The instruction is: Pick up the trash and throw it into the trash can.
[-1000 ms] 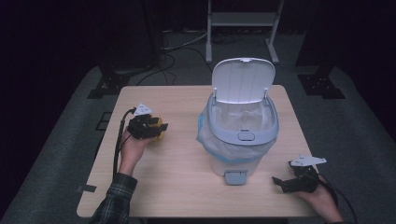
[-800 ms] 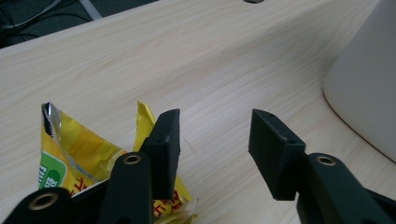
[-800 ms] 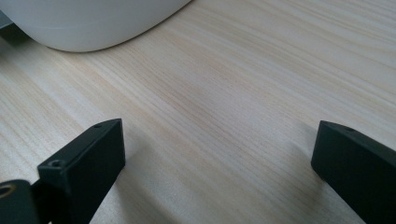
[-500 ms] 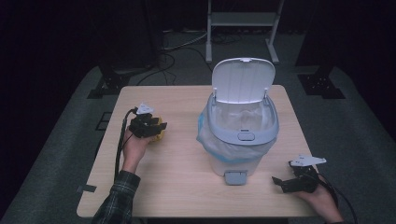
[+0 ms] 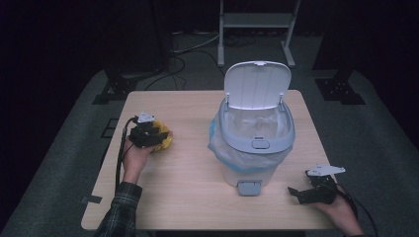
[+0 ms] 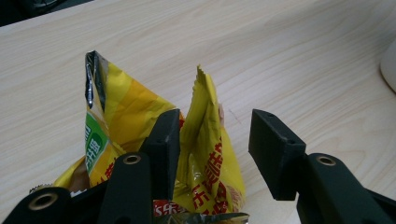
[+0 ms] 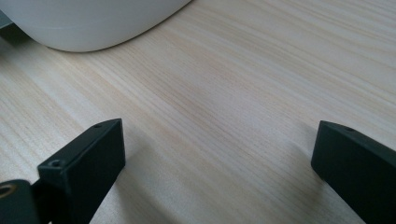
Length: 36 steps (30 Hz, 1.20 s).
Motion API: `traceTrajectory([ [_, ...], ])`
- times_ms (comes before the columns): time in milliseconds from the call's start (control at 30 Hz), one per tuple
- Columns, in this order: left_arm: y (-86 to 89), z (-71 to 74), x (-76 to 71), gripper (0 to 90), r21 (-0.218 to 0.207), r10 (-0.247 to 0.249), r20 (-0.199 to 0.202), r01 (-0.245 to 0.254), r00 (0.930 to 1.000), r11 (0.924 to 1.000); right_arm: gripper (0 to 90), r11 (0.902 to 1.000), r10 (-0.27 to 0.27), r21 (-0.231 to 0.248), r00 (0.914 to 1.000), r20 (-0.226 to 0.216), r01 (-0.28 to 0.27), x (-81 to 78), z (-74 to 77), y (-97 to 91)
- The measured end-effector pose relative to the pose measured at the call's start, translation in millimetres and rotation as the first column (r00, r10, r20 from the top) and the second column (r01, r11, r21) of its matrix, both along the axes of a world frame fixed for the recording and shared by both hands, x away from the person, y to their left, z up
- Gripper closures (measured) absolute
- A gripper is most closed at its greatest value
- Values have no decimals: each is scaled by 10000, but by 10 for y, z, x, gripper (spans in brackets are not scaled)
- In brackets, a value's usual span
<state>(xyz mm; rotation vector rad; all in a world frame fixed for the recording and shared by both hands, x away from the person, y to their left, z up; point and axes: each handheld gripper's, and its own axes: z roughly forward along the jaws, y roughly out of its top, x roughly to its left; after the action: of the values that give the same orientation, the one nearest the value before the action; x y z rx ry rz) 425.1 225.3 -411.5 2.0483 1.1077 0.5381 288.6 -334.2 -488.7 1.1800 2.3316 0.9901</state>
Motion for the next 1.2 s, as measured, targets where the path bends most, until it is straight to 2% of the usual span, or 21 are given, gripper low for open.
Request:
traceTrajectory([
  [267, 17, -41, 9, 649, 451, 24, -65, -21, 10000, 9990, 19, 10000, 1, -1, 10000, 1, -1, 0, 0, 0],
  [400, 24, -74, 13, 767, 472, -48, -211, 57, 9998, 9989, 19, 10000, 1, 0, 10000, 2, -1, 0, 0, 0],
  [467, 27, -86, 14, 793, 424, -118, -258, 129, 9996, 9990, 20, 10000, 0, 2, 10000, -1, 0, 0, 0, 0],
  [500, 30, -92, 14, 844, 385, -189, -243, 199, 9995, 9991, 19, 10000, -1, 1, 10000, 0, 1, 0, 0, 0],
  [733, 31, -94, 6, 874, 372, -325, -162, 331, 9993, 9988, 19, 10000, -1, 1, 10000, 0, 1, 0, 0, 0],
  [867, 55, -73, -12, 878, 136, -394, -54, 395, 9992, 9991, 19, 10000, 1, 1, 10000, 3, -1, 0, 0, 0],
  [933, 80, -63, -29, 878, -206, -459, 22, 459, 9989, 9987, 20, 10000, 0, -1, 10000, 1, 0, 0, 0, 0],
  [967, 80, -63, -29, 878, -206, -459, 22, 459, 9989, 9987, 20, 10000, 0, -1, 10000, 1, 0, 0, 0, 0],
  [1067, 123, -54, -42, 878, -661, -717, 30, 718, 9974, 9952, 19, 10000, 1, 0, 10000, 3, -1, 0, 0, 0],
  [1200, 144, -35, -55, 878, -917, -1051, 115, 1057, 9944, 9902, 20, 10000, 2, -2, 10000, 1, -2, 0, 0, 0],
])
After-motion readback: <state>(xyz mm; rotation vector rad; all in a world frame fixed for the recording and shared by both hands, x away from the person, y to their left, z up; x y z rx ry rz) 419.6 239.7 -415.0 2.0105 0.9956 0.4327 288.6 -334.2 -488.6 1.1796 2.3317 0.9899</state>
